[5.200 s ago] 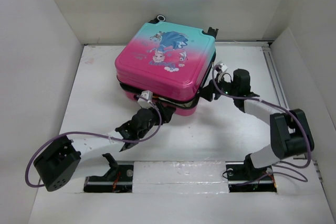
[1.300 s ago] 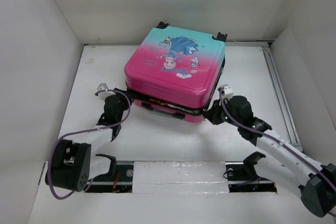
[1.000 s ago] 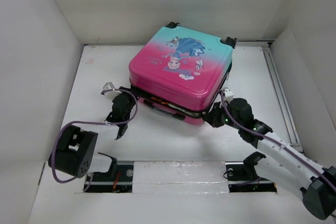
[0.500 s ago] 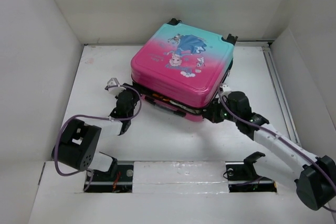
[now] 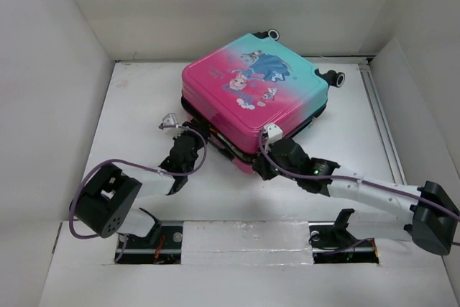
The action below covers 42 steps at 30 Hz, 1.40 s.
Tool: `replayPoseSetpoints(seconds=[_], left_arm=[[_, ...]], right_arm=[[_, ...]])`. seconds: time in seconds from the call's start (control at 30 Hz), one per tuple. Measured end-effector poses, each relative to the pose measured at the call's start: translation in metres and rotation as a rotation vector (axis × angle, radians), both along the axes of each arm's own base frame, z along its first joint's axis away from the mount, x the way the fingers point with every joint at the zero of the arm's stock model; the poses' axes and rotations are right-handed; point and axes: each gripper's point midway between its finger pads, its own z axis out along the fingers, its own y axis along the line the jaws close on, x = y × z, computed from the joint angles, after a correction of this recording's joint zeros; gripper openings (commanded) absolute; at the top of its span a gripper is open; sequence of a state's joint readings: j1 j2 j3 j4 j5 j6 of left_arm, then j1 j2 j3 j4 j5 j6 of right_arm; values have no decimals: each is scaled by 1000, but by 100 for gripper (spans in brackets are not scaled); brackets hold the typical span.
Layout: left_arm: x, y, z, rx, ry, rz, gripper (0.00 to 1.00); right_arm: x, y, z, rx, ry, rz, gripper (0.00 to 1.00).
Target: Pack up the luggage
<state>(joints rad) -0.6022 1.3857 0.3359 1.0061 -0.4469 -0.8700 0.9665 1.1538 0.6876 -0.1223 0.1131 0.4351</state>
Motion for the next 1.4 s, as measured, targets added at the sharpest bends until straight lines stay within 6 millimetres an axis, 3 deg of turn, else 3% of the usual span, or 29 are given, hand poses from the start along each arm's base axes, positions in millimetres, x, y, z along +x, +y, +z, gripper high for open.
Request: replayPoseSetpoints(seconds=[0.23, 0.3, 0.4, 0.53, 0.67, 0.9, 1.13, 1.4], left_arm=[[-22, -46, 5, -57, 2, -201, 0], [-56, -84, 6, -45, 23, -371, 0], [-101, -119, 6, 7, 38, -544, 0], [-132, -144, 12, 56, 36, -661, 0], [-124, -154, 7, 93, 58, -654, 0], [-100, -181, -34, 175, 132, -646, 0], [-111, -196, -77, 218, 227, -735, 0], [-112, -206, -74, 166, 230, -760, 0]], right_arm=[[22, -48, 6, 86, 49, -39, 0], [33, -60, 7, 111, 69, -65, 0], [46, -76, 7, 155, 106, -91, 0], [45, -81, 8, 187, 138, -76, 0], [44, -91, 8, 190, 103, -96, 0], [31, -89, 8, 175, 39, -92, 0], [19, -68, 3, 113, -13, -108, 0], [16, -40, 5, 31, -75, -150, 0]])
